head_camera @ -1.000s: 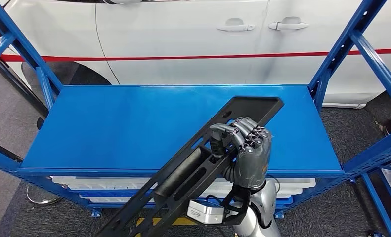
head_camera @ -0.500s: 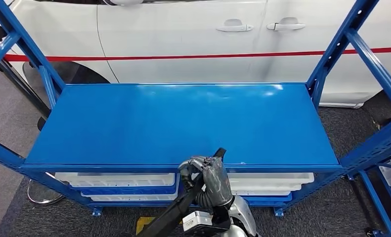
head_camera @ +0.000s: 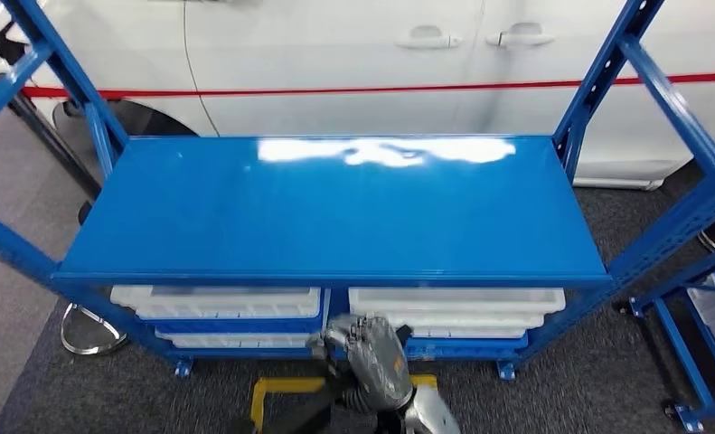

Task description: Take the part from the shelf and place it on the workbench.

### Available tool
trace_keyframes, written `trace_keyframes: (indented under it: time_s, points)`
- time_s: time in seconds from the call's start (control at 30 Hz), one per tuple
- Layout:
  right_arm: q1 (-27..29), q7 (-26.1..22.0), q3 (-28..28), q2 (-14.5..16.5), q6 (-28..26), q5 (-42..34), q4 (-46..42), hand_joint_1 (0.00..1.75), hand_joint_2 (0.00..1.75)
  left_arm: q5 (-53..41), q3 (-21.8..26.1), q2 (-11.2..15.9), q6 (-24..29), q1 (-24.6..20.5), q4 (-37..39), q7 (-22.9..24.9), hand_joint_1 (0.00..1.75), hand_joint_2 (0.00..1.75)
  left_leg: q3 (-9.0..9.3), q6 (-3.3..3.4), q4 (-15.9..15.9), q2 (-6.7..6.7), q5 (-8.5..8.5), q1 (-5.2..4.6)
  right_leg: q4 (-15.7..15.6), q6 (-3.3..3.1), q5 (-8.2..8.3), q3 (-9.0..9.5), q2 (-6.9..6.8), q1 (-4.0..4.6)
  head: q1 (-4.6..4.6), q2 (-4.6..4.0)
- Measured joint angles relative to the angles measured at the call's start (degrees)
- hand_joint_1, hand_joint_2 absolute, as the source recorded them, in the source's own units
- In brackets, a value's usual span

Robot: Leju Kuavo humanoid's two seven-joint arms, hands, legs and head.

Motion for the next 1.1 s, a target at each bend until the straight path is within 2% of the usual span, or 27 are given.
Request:
trace_keyframes:
  time_s: [0.07, 0.1, 0.13, 0.2, 0.23, 0.27, 0.3, 0.33, 0.37, 0.43, 0.47, 0.53, 0.57, 0.6, 0.63, 0.7, 0.73, 0.77, 0.8, 0.83, 0.87, 0.9, 0.93, 0.97, 1.03, 1.07, 1.1]
  points:
    - [-4.0, 2.1, -1.4, 0.5, -0.5, 3.1, -1.6, 1.75, 1.75, -0.9, -0.7, -0.2, -0.9, -0.4, 0.0, 0.5, 0.0, 1.75, -0.68, 0.72, -0.2, 0.2, 1.43, 0.14, 0.0, 0.6, 0.3, -0.47, 0.13, -0.09, 0.02, 0.0]
    - [-6.4, 3.2, -2.3, 0.6, -0.5, 4.5, -2.1, 1.75, 1.75, -1.3, -1.1, -0.3, -1.3, -0.7, 0.0, 0.8, 0.0, 1.75, -1.23, 1.16, -0.4, 0.38, 2.28, 0.25, 0.9, 0.82, -0.97, -1.03, 0.19, -0.13, 0.03, 0.0]
    - [-9.0, 4.4, -3.4, 0.8, -0.5, 5.7, -2.6, 1.75, 1.75, -1.5, -1.5, -0.5, -1.6, -1.1, 0.0, 0.9, 0.0, 1.75, -1.98, 1.55, -0.5, 0.55, 3.18, 0.36, 3.0, 1.0, -3.4, -1.9, 0.25, -0.16, 0.04, 0.0]
    - [-14.0, 6.4, -5.2, 1.2, 0.1, 7.8, -3.3, 1.75, 1.75, -1.9, -2.1, -0.8, -2.1, -1.8, 0.0, 1.1, 0.0, 1.75, -3.86, 1.99, -0.5, 0.74, 4.66, 0.28, 10.0, 1.29, -9.37, -3.81, 0.26, -0.24, 0.05, 0.0]
    - [-15.9, 7.0, -5.8, 1.3, 0.4, 8.7, -3.6, 1.75, 1.75, -1.9, -2.4, -0.9, -2.3, -2.1, 0.0, 1.1, 0.0, 1.75, -4.82, 1.98, -0.4, 0.77, 5.36, 0.26, 13.5, 1.46, -11.11, -4.34, 0.27, -0.26, 0.04, 0.0]
    - [-17.3, 7.5, -6.2, 1.4, 0.6, 9.4, -3.8, 1.75, 1.75, -2.0, -2.6, -1.0, -2.3, -2.2, 0.0, 1.2, 0.0, 1.75, -5.73, 1.91, -0.3, 0.81, 5.99, 0.27, 15.7, 1.6, -11.46, -4.2, 0.26, -0.29, 0.04, 0.0]
    - [-18.4, 7.8, -6.4, 1.4, 0.7, 9.9, -4.0, 1.75, 1.75, -2.0, -2.8, -1.0, -2.4, -2.4, 0.0, 1.2, 0.0, 1.75, -6.62, 1.79, -0.1, 0.83, 6.57, 0.3, 16.1, 1.7, -10.64, -3.16, 0.25, -0.36, 0.04, 0.0]
    - [-19.3, 8.2, -6.5, 1.5, 0.7, 10.4, -4.1, 1.75, 1.75, -2.1, -3.0, -1.0, -2.4, -2.5, 0.0, 1.2, 0.0, 1.75, -7.5, 1.62, 0.2, 0.84, 7.07, 0.34, 14.6, 1.76, -9.27, -1.15, 0.24, -0.47, 0.04, 0.0]
    - [-20.1, 8.6, -6.5, 1.6, 0.7, 10.8, -4.4, 1.75, 1.75, -2.1, -3.1, -1.0, -2.4, -2.6, 0.0, 1.2, 0.0, 1.75, -8.28, 1.4, 0.5, 0.82, 7.46, 0.37, 11.4, 1.79, -8.13, 1.69, 0.24, -0.61, 0.04, 0.0]
    - [-21.9, 9.4, -6.5, 1.9, 0.7, 11.7, -4.9, 1.75, 1.75, -2.1, -3.3, -1.0, -2.4, -2.8, 0.0, 1.2, 0.0, 1.75, -9.67, 0.81, 1.4, 0.76, 8.12, 0.23, 3.9, 1.61, -8.2, 7.02, 0.39, -0.62, 0.03, 0.0]
    - [-22.7, 9.8, -6.5, 2.0, 0.7, 12.3, -5.1, 1.75, 1.75, -2.1, -3.3, -1.0, -2.3, -3.0, 0.0, 1.2, 0.0, 1.75, -10.11, 0.44, 1.7, 0.74, 8.49, 0.16, 1.6, 1.37, -8.71, 8.35, 0.48, -0.52, 0.02, 0.0]
    - [-23.8, 10.4, -6.4, 2.2, 0.8, 13.3, -5.5, 1.75, 1.75, -2.1, -3.5, -1.0, -2.3, -3.1, 0.0, 1.4, 0.0, 1.75, -10.63, -0.33, 1.7, 0.69, 9.38, 0.24, 0.5, 0.47, -8.75, 8.3, 0.57, -0.22, 0.02, 0.0]
    - [-24.2, 10.7, -6.4, 2.3, 0.9, 13.8, -5.6, 1.75, 1.75, -2.0, -3.5, -1.0, -2.2, -3.0, 0.0, 1.5, 0.0, 1.75, -10.93, -0.68, 1.9, 0.65, 9.25, 0.38, 0.3, -0.08, -8.23, 7.9, 0.45, -0.21, 0.02, 0.0]
    - [-24.5, 11.0, -6.4, 2.4, 0.9, 14.3, -5.8, 1.75, 1.75, -2.0, -3.5, -0.9, -2.2, -3.0, 0.0, 1.5, 0.0, 1.75, -11.43, -1.0, 2.7, 0.62, 8.12, 0.52, 0.2, -0.69, -7.61, 7.37, 0.33, -0.2, 0.01, 0.0]
    - [-24.8, 11.3, -6.4, 2.6, 1.0, 14.8, -5.9, 1.75, 1.75, -2.0, -3.5, -0.9, -2.2, -2.9, 0.0, 1.6, 0.0, 1.75, -12.14, -1.31, 4.4, 0.58, 6.01, 0.63, 0.1, -1.22, -6.92, 6.7, 0.21, -0.25, 0.01, 0.0]
    - [-25.3, 11.7, -6.3, 2.9, 1.2, 15.6, -6.2, 1.75, 1.75, -2.0, -3.5, -0.9, -2.2, -2.8, 0.0, 1.7, 0.0, 1.75, -13.85, -1.74, 10.7, 0.58, 0.2, 0.74, 0.1, -1.77, -5.6, 5.08, 0.08, -0.13, -0.01, 0.0]
    - [-25.4, 11.9, -6.2, 3.0, 1.3, 15.9, -6.3, 1.75, 1.75, -2.0, -3.5, -0.9, -2.2, -2.8, 0.0, 1.7, 0.0, 1.75, -14.42, -1.85, 14.1, 0.58, -1.76, 0.76, 0.2, -1.84, -4.95, 4.21, 0.02, -0.01, -0.01, 0.0]
    - [-25.5, 12.0, -6.1, 3.0, 1.3, 16.2, -6.4, 1.75, 1.75, -2.0, -3.5, -0.9, -2.2, -2.8, 0.0, 1.7, 0.0, 1.75, -14.49, -1.87, 16.7, 0.58, -2.48, 0.76, 0.3, -1.87, -4.31, 3.3, -0.03, 0.11, 0.0, 0.0]
    - [-25.6, 12.2, -6.1, 3.0, 1.4, 16.4, -6.4, 1.75, 1.75, -2.0, -3.5, -0.8, -2.2, -2.8, 0.0, 1.7, 0.0, 1.75, -13.73, -1.77, 17.6, 0.58, -1.83, 0.74, 0.4, -1.85, -3.68, 2.39, -0.07, 0.21, 0.0, 0.0]
    - [-25.6, 12.3, -6.0, 3.0, 1.4, 16.6, -6.4, 1.75, 1.75, -2.0, -3.5, -0.8, -2.2, -2.8, 0.0, 1.7, 0.0, 1.75, -12.05, -1.58, 16.6, 0.58, -0.35, 0.7, 0.5, -1.81, -3.08, 1.55, -0.1, 0.29, 0.0, 0.0]
    - [-25.6, 12.4, -6.0, 3.1, 1.3, 16.8, -6.5, 1.75, 1.75, -2.1, -3.6, -0.8, -2.2, -2.8, 0.0, 1.7, 0.0, 1.75, -9.41, -1.26, 13.9, 0.55, 1.14, 0.6, 0.5, -1.74, -2.51, 0.81, -0.11, 0.34, -0.01, 0.0]
    - [-25.6, 12.5, -6.0, 3.1, 1.3, 17.1, -6.6, 1.75, 1.75, -2.1, -3.6, -0.8, -2.2, -2.9, 0.0, 1.7, 0.0, 1.75, -6.32, -0.83, 9.9, 0.54, 1.68, 0.41, 0.6, -1.61, -1.96, 0.24, -0.11, 0.4, -0.01, 0.0]
    - [-25.7, 12.6, -5.9, 3.1, 1.3, 17.2, -6.8, 1.75, 1.75, -2.1, -3.6, -0.8, -2.2, -3.0, 0.0, 1.6, 0.0, 1.75, -3.42, -0.45, 5.8, 0.53, 1.45, 0.22, 0.6, -1.41, -1.44, -0.13, -0.14, 0.41, 0.0, 0.0]
    - [-25.7, 12.7, -5.9, 3.1, 1.3, 17.3, -6.9, 1.75, 1.75, -2.2, -3.6, -0.8, -2.2, -3.1, 0.0, 1.6, 0.0, 1.75, -1.48, -0.12, 2.6, 0.51, 0.93, 0.0, 0.5, -1.15, -0.88, -0.3, -0.2, 0.37, 0.0, 0.0]
    - [-25.9, 12.9, -5.7, 3.3, 1.3, 17.4, -7.1, 1.75, 1.75, -2.2, -3.6, -0.8, -2.2, -3.2, 0.0, 1.6, 0.0, 1.75, -0.41, 0.4, -0.2, 0.52, 0.68, -0.32, -0.1, -0.45, 0.36, -0.33, -0.32, 0.21, 0.01, 0.0]
    - [-25.9, 12.9, -5.5, 3.3, 1.3, 17.4, -7.1, 1.75, 1.75, -2.2, -3.7, -0.8, -2.2, -3.1, 0.0, 1.6, 0.0, 1.75, -0.67, 0.71, -0.5, 0.6, 1.45, -0.23, -0.4, -0.11, 0.69, -0.35, -0.34, 0.17, 0.01, 0.0]
    - [-25.9, 12.9, -5.4, 3.4, 1.2, 17.4, -7.2, 1.75, 1.75, -2.2, -3.7, -0.8, -2.3, -3.1, 0.0, 1.6, 0.0, 1.75, -0.91, 1.11, -1.0, 0.71, 2.27, -0.11, -0.2, 0.22, 0.12, -0.58, -0.26, 0.16, 0.02, 0.0]
